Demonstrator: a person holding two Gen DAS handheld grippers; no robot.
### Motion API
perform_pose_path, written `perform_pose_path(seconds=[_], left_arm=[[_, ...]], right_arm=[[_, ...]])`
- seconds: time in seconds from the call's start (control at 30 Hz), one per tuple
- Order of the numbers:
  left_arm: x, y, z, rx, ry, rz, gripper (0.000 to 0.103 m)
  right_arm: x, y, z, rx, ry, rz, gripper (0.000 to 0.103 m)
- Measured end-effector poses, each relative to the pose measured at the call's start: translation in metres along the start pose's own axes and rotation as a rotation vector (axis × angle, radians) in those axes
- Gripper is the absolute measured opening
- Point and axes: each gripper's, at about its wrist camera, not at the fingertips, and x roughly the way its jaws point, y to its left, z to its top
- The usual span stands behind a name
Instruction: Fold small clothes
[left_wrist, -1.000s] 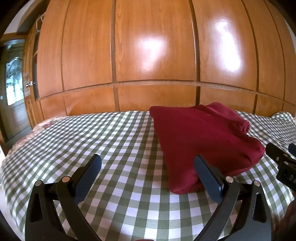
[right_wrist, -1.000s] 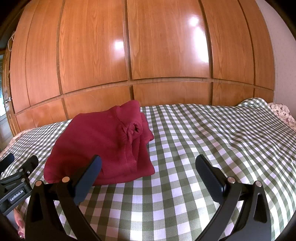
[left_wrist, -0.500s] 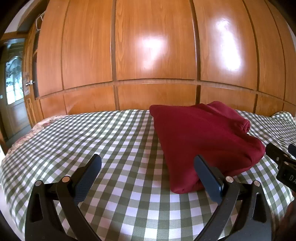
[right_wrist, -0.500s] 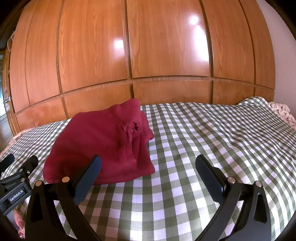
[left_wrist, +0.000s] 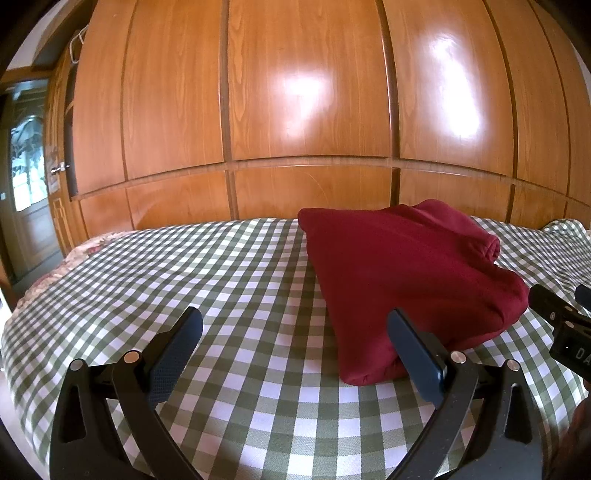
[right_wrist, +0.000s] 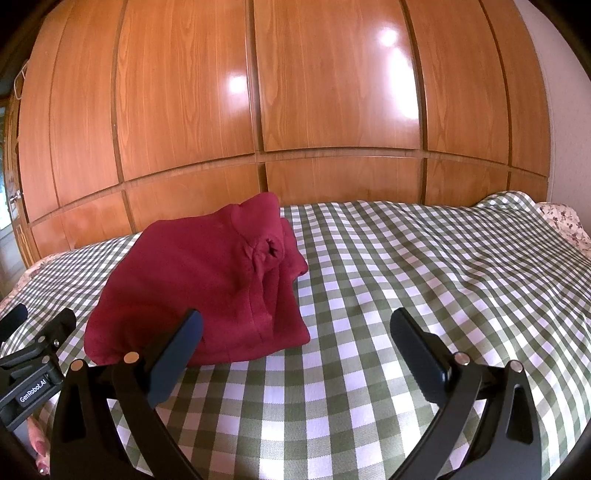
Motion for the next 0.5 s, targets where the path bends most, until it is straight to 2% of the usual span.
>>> perform_pose_path(seconds=[0.5], left_arm=[[0.002,0.0018,0.0007,0.003,0.005,-0.009,0.099]], right_arm=[[0.0009,0.0002,-0.001,0.001,0.001,0.001,0.101]])
